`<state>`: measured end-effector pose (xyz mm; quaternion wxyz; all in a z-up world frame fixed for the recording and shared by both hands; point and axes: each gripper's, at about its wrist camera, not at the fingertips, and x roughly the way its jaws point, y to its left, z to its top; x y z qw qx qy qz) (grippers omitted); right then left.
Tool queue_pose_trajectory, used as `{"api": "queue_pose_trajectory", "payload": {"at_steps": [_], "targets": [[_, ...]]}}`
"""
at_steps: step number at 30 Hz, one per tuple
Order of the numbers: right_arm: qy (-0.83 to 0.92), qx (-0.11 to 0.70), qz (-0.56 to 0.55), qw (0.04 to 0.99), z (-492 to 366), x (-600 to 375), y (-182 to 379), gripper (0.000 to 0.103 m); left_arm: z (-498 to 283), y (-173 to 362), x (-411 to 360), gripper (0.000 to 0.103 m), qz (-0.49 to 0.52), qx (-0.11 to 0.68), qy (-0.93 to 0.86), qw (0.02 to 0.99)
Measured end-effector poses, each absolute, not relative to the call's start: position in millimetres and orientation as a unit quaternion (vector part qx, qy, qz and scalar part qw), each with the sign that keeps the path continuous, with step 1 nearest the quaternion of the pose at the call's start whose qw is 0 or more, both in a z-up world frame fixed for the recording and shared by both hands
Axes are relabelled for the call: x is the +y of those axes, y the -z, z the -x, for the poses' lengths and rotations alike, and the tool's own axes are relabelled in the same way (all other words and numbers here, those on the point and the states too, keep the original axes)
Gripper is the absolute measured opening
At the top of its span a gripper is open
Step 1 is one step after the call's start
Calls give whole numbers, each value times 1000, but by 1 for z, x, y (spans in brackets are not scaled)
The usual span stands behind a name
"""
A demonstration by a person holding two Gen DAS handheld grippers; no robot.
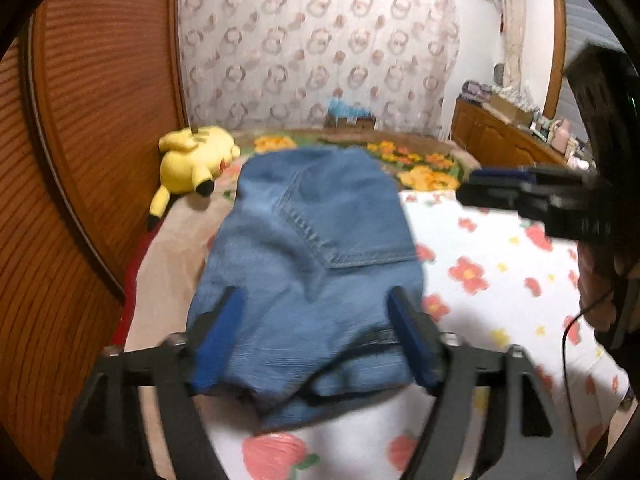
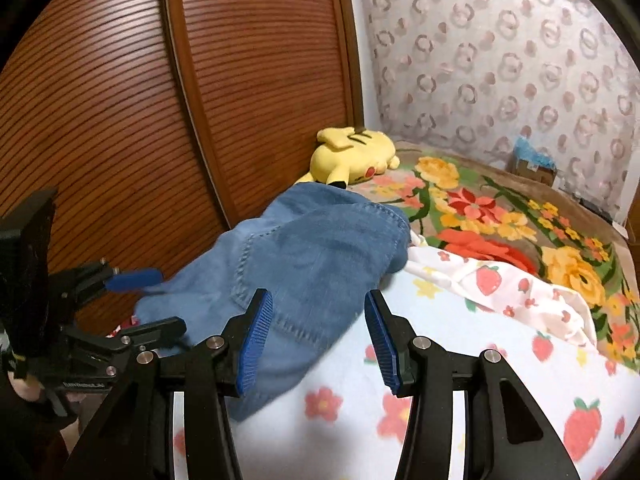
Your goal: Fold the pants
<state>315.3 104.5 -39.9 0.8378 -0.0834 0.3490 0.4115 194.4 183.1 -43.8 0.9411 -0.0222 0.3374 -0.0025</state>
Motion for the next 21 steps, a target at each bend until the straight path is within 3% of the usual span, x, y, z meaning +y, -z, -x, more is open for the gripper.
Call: {"api": "queue_pose_trajectory", "payload": {"at_steps": [9,11,13,21], "targets": [[-388,318,64,863,-257,45,13,50,-159,-6,145,81,5,276,1,961],[-378,308,59,871,-245,31,7,53,-152,-13,136,81,4,265,5,964],[-370,299,53,878,-233,17,3,56,-144,-20,126,90,-3,255,4,967],[-316,261,40,911,-176,-36,-12,67,-116,-39,87,90,-10,218,36,975]]}}
